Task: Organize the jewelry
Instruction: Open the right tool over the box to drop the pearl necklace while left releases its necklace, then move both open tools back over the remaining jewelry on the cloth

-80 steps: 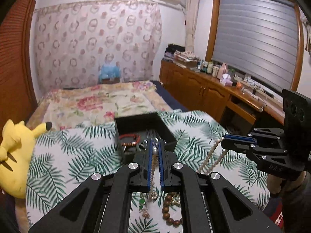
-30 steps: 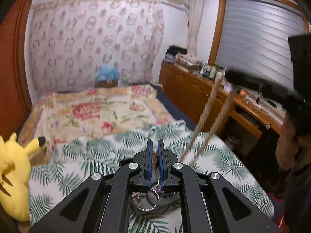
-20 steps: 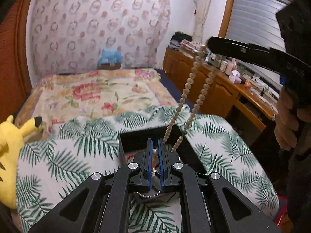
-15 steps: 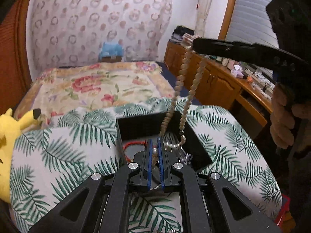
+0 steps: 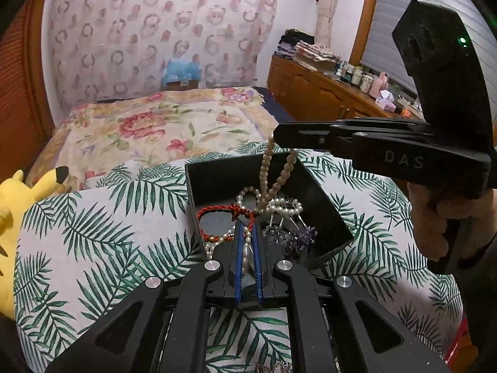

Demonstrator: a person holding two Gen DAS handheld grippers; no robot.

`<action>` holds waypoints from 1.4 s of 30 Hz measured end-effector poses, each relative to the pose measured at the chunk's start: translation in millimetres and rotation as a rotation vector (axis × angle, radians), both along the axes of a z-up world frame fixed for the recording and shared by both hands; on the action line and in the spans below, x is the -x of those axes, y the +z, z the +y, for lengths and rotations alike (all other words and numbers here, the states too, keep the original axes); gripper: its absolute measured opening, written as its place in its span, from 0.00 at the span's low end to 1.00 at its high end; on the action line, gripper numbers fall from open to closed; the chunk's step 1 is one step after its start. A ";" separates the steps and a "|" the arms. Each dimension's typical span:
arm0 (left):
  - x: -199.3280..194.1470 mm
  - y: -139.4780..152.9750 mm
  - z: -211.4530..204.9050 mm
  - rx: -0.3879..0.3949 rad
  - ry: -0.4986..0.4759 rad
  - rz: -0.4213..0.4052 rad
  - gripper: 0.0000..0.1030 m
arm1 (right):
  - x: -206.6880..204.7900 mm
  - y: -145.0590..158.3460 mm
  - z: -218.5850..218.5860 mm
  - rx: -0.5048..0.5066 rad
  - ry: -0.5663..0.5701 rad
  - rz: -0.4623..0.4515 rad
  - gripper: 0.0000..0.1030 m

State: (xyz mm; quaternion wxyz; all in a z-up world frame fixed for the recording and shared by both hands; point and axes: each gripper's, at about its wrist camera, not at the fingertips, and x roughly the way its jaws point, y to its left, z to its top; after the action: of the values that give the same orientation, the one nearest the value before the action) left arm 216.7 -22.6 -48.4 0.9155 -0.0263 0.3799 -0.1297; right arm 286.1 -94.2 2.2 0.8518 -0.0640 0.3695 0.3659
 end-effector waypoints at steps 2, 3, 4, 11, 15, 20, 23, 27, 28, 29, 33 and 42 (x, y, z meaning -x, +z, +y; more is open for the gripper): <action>1.3 -0.7 -0.2 -0.004 0.004 -0.001 0.05 | 2.3 -6.3 1.3 0.015 0.000 0.006 0.08; 1.4 -0.7 -0.2 -0.001 0.004 0.000 0.05 | 3.3 -7.7 0.7 0.018 -0.001 0.009 0.08; 2.6 -1.0 0.4 0.002 0.006 0.001 0.05 | 4.5 -10.4 0.1 0.017 -0.002 0.016 0.08; 15.7 -0.2 7.8 0.005 0.020 -0.001 0.05 | 10.7 -13.6 -0.5 0.012 -0.006 0.030 0.08; 32.5 -0.3 18.5 0.003 0.040 -0.003 0.06 | 12.8 -13.3 0.5 0.003 -0.008 0.033 0.09; 56.9 -1.8 31.5 -0.010 0.069 -0.007 0.27 | 22.7 -7.3 0.1 0.015 -0.026 -0.004 0.09; 70.9 -3.8 37.0 -0.010 0.079 -0.002 0.27 | 41.5 -3.6 -5.7 0.014 -0.028 -0.032 0.09; 88.9 -9.5 39.3 -0.016 0.080 -0.002 0.29 | 71.4 -7.2 -14.9 0.022 -0.027 -0.051 0.09; 95.5 -12.0 39.1 -0.017 0.078 -0.002 0.31 | 79.5 -10.1 -16.7 0.030 -0.028 -0.055 0.09; 99.8 -14.3 38.1 -0.017 0.076 -0.003 0.32 | 86.6 -12.6 -18.6 0.036 -0.028 -0.057 0.09; 117.4 -23.3 33.2 -0.018 0.065 0.001 0.33 | 115.5 -29.6 -25.1 0.060 -0.026 -0.050 0.15; 152.2 -34.5 26.0 -0.023 0.037 0.004 0.33 | 162.0 -72.1 -40.0 0.088 -0.033 0.035 0.21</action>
State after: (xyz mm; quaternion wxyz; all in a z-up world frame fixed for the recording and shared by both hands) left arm 64.5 3.5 -82.9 0.9173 -0.0231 0.3825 -0.1086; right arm 124.1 -134.2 -69.8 0.8474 -0.0890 0.4013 0.3361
